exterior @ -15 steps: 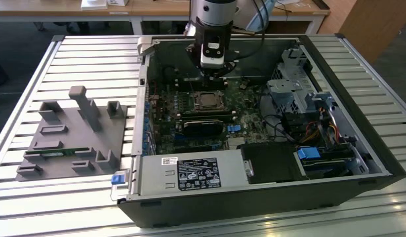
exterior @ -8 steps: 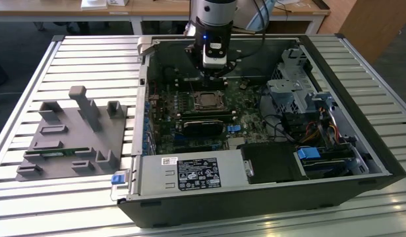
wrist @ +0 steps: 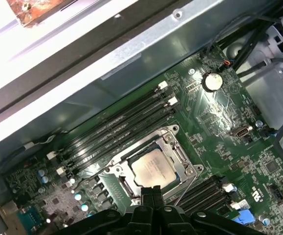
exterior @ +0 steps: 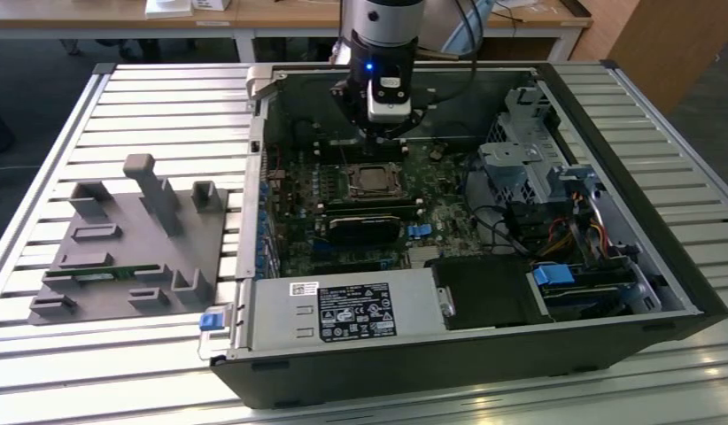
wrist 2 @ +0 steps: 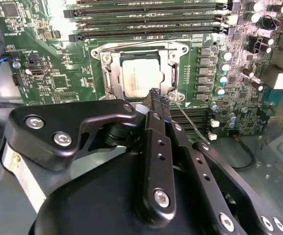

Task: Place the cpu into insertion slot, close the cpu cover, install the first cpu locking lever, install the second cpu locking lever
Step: 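Install the first cpu locking lever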

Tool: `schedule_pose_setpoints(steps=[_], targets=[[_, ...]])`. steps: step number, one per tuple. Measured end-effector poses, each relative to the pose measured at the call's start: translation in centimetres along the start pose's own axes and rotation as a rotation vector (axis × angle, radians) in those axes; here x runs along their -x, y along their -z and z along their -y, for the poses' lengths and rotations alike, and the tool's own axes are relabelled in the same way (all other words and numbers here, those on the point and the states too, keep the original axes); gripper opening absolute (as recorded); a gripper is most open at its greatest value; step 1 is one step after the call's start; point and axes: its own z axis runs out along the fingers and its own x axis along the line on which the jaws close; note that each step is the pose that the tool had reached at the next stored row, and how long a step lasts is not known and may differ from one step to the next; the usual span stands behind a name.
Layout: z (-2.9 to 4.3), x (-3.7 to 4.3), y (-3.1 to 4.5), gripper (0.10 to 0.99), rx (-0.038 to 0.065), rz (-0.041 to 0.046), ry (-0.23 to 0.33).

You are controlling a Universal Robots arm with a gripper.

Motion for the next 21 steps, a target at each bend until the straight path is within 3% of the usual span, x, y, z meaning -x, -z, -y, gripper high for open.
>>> schedule_pose_setpoints(steps=[21], targets=[[0.00,0.00,0.00,0.106,-0.002,-0.0009,0.146]])
